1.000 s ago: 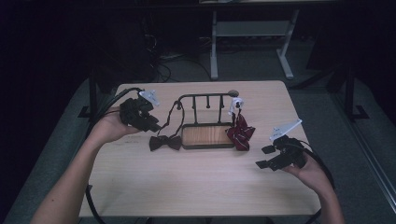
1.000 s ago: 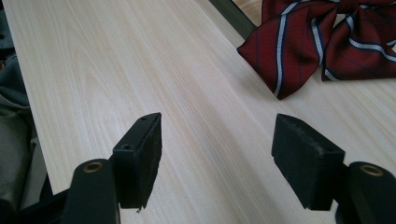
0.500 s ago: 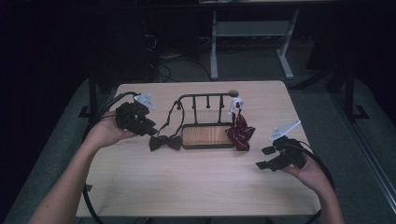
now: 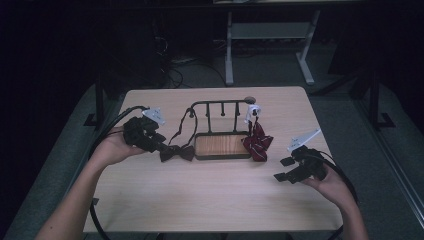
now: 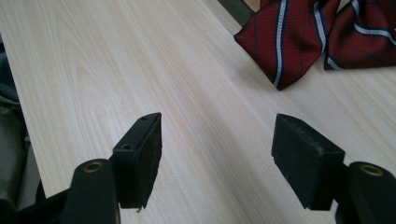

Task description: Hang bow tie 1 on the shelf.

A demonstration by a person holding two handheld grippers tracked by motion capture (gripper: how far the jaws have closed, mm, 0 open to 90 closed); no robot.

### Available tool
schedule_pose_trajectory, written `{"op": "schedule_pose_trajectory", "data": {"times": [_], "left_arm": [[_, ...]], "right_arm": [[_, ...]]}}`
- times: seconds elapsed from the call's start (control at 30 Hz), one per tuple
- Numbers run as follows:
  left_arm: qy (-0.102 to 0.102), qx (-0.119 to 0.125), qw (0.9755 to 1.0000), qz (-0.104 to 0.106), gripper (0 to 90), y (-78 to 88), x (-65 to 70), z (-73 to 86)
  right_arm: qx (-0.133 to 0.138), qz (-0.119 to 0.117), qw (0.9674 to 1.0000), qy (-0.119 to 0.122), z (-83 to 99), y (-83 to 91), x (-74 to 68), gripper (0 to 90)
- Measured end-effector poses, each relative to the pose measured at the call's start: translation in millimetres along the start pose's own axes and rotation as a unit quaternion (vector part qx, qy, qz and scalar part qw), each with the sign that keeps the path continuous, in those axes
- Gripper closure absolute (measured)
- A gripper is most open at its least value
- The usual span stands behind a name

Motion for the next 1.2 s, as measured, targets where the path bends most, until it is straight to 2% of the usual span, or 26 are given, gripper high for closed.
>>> {"op": "schedule_pose_trajectory", "data": {"times": [0.33, 0.43, 0.53, 0.77, 0.8, 0.93, 1.0, 1.03, 1.17, 1.2], "left_arm": [[0.005, 0.008, 1.0000, 0.000, 59.5, -4.0, 4.7, 10.6], [0.001, 0.004, 1.0000, 0.001, 58.3, -4.0, 5.9, 13.0], [0.005, 0.012, 0.9999, 0.001, 57.7, -4.0, 8.1, 14.9], [0.002, 0.013, 0.9999, 0.001, 56.0, -5.4, 10.1, 21.7], [0.009, 0.015, 0.9998, 0.000, 55.7, -6.1, 11.3, 22.5], [0.004, 0.015, 0.9999, 0.000, 54.4, -6.3, 11.9, 24.8], [0.009, 0.019, 0.9998, 0.000, 53.2, -7.8, 14.0, 27.0], [0.005, 0.015, 0.9999, -0.001, 52.3, -7.8, 13.7, 27.9], [0.011, 0.019, 0.9998, 0.000, 51.7, -10.7, 15.6, 31.7], [0.007, 0.014, 0.9999, 0.001, 51.4, -10.8, 15.0, 32.6]], "right_arm": [[0.000, 0.004, 1.0000, 0.000, 0.7, 1.2, -1.4, 33.1], [-0.001, 0.004, 1.0000, 0.000, 0.9, 1.0, -1.7, 33.1], [-0.001, 0.004, 1.0000, 0.002, 0.8, 1.2, -2.4, 33.1], [-0.004, 0.003, 1.0000, 0.003, 1.2, 1.1, -3.3, 33.1], [-0.003, 0.004, 1.0000, 0.004, 1.3, 1.0, -3.3, 33.1], [-0.003, 0.004, 1.0000, 0.004, 1.3, 1.1, -3.8, 33.0], [-0.003, 0.004, 1.0000, 0.004, 1.2, 1.1, -4.1, 33.0], [-0.004, 0.003, 1.0000, 0.004, 1.3, 1.0, -4.1, 33.0], [-0.003, 0.005, 1.0000, 0.006, 1.4, 1.2, -3.7, 33.0], [-0.003, 0.005, 1.0000, 0.005, 1.5, 1.3, -3.7, 33.0]]}}
Point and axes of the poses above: each handheld gripper's, and its own axes: y roughly backward along the jaws, z roughly out of its underside, x roughly to its right, the point moved 3 cm from there along -y, roughly forward along the jaws, and after that the axes turned 9 degrees about x, right-handed, at the moved point
